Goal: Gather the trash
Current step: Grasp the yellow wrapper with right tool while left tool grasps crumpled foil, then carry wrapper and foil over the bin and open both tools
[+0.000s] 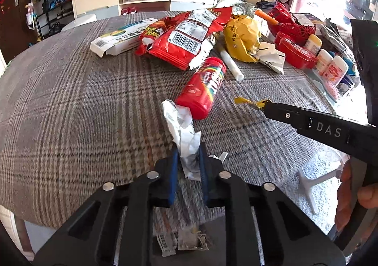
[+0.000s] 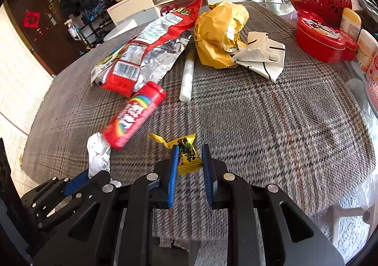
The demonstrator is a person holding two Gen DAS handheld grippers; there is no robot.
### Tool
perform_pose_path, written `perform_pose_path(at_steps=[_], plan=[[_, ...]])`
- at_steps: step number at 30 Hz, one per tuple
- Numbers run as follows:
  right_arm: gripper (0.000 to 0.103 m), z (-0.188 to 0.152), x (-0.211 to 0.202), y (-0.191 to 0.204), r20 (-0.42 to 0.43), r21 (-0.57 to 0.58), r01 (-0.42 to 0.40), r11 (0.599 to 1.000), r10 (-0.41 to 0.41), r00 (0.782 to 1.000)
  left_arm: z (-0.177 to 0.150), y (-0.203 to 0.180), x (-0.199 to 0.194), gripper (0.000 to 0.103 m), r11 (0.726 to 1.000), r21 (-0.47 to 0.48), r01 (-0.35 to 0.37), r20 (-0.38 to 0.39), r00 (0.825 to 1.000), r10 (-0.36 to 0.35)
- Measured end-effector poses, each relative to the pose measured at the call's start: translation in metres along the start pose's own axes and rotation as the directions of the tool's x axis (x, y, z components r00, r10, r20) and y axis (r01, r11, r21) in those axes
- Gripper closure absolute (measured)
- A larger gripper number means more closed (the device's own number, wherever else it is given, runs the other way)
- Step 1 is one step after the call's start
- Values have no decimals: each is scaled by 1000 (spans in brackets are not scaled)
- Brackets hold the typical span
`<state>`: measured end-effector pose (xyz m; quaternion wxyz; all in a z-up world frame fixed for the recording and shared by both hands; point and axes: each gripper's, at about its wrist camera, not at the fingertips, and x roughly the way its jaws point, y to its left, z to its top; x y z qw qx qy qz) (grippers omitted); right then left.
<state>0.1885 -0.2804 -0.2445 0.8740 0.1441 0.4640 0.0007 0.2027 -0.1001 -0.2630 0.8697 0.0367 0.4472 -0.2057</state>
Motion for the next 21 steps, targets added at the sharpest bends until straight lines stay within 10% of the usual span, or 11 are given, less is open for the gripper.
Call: perform_pose_path(at_steps=[21], plan=[[82,-108,-47,54,-72,-21,-64,998,63,995,-124,12,-87,91,999,-35,-39,-68,997,37]])
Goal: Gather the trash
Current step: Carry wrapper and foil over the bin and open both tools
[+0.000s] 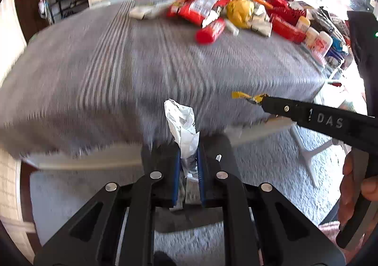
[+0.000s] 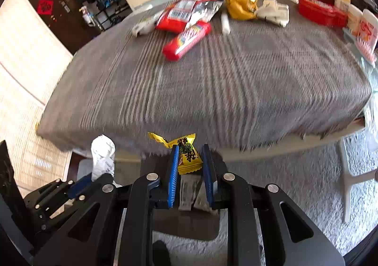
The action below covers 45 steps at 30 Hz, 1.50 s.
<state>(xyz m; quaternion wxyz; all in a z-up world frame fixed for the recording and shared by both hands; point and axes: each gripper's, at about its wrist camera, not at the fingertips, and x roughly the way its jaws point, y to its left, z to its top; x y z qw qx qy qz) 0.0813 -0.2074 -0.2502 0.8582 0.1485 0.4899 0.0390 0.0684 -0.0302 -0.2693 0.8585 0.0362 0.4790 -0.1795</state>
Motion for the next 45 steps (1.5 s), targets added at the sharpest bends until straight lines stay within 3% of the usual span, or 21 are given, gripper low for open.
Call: perform_pose_path(at_steps=[13,23,26,28,30,38,42,45], plan=[[82,-61,43,17,-97,-24,20,1000,-22,995,-65,21,36,91,996,-78,37,-130,990,-47],[80,-74,72,20,-162,-36,44,998,-50,985,-77,16,58,87,997,-69,41,-170,984,-53],[78,-72,73,20,-167,-28,36,999,-40,985,-75,12,58,81,997,-61,48,-161,985,-58],[71,-71,74,19,-170,-9,22,1000,-23,985,-74,11,56,69,998,-56,41,-154,987,-50],[56,-69,72,18,-160,3,21,1000,-20,987,-74,12,55,64,998,-54,32,-146,988,-40],[40,-58,58,12,-123,18,46,999,-43,991,-73,23,40,38,998,-64,0,-116,993,-8],[12,-45,20,11,-4,-3,103,995,-103,995,-55,19,11,18,1000,-30,-2,-23,1000,2],[7,-27,-9,0,80,22,113,993,-115,990,-38,13,-4,11,1000,2,-11,27,1000,11]])
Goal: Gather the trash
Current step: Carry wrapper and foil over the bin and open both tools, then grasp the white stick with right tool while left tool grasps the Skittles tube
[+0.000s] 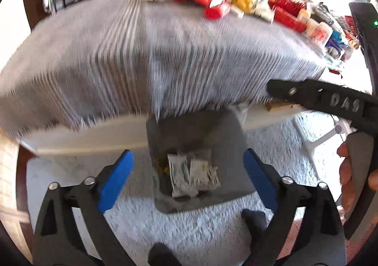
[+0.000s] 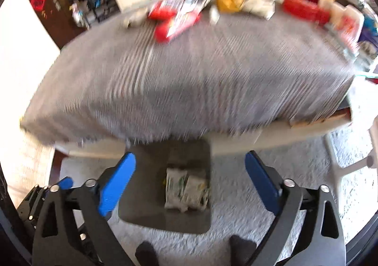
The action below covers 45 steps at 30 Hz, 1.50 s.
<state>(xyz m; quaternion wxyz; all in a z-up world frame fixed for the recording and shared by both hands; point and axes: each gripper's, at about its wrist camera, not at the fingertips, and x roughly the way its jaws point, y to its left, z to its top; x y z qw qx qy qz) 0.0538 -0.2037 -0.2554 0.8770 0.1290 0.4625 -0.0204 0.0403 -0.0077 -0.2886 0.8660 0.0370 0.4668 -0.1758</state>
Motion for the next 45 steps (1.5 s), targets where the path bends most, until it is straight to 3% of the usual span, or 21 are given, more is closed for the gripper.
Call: perform_pose_path(at_steps=[3,11,23,28,33,39,40,43,45], plan=[[7,26,-10,-18,20,56,-16,998,15,1000,23,-5,-4,10,1000,6,22,10,1000,-22],[7,103,-15,-47,84,65,58,996,-63,994,96,-19,-3,8,999,28,36,84,996,-38],[8,195,52,-61,41,97,47,994,-51,998,198,-35,55,8,991,129,25,101,994,-38],[25,220,81,-54,10,91,9,996,-10,1000,217,-37,85,14,989,142,47,77,995,-58],[60,232,108,-51,-42,108,-51,993,56,998,228,-42,108,28,984,162,80,44,995,-88],[65,235,126,-47,-68,86,-45,995,51,996,236,-44,128,41,979,170,111,3,994,-113],[67,235,128,-47,-70,87,-49,995,55,996,236,-45,130,47,978,170,116,-2,993,-118],[75,233,134,-45,-81,75,-43,996,49,996,237,-46,137,62,974,171,146,-29,989,-144],[80,230,135,-44,-70,59,-22,998,26,997,236,-50,138,63,973,184,142,-28,990,-140]])
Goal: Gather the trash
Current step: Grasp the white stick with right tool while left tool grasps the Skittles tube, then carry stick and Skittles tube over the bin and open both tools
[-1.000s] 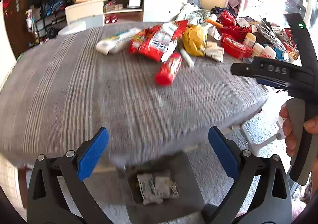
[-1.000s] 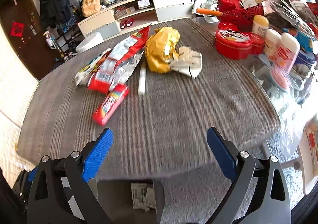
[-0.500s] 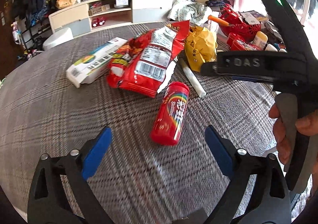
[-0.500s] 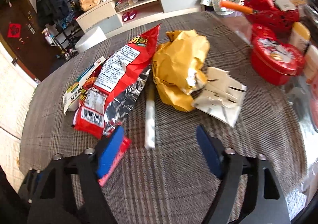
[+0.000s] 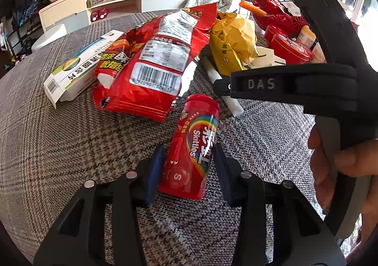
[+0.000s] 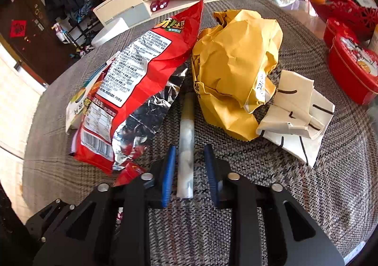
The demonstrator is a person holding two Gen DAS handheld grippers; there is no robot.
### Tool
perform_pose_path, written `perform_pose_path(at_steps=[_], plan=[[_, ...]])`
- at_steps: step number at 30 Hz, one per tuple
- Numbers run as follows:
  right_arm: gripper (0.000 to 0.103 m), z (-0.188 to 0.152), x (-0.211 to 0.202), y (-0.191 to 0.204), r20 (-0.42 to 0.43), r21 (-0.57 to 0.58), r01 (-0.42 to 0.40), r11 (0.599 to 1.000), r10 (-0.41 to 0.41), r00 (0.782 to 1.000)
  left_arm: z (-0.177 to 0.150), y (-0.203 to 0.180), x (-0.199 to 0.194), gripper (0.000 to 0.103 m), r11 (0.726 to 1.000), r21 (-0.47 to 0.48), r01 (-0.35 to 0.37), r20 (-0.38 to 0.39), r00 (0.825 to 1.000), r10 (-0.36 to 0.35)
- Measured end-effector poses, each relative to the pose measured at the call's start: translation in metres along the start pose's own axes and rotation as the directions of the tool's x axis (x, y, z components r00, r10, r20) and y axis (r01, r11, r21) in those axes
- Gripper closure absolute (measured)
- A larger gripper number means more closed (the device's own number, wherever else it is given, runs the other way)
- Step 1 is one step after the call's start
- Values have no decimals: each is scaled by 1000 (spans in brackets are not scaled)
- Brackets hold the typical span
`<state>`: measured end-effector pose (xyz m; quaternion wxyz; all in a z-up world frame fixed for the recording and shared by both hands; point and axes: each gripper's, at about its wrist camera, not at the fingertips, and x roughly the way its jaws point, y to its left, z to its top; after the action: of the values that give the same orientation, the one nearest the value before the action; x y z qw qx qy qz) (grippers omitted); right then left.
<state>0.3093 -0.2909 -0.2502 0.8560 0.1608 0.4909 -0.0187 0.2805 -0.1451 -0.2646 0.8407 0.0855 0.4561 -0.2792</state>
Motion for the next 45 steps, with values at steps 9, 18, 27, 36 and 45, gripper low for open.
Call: perform_pose_path(at_steps=[9,18,27,36,45], plan=[[89,-23,-16,-4,-11,6,-15,1000,15,1000,-21,-5,-20,68,1000,-4,7,5,1000,-7],[89,-82,-56,6,-38,-1,-5,1000,5,999,-76,-23,-71,69,999,-37,-28,4,1000,28],[89,-154,-93,25,-69,-33,-32,999,30,997,-141,-35,-117,69,995,-86,-58,-12,998,57],[89,-228,-104,53,-98,-76,-88,993,81,992,-213,-37,-137,69,987,-146,-61,-43,998,55],[89,-271,-54,52,-186,-65,-55,996,42,982,-259,-24,-89,69,973,-215,-82,-164,985,46]])
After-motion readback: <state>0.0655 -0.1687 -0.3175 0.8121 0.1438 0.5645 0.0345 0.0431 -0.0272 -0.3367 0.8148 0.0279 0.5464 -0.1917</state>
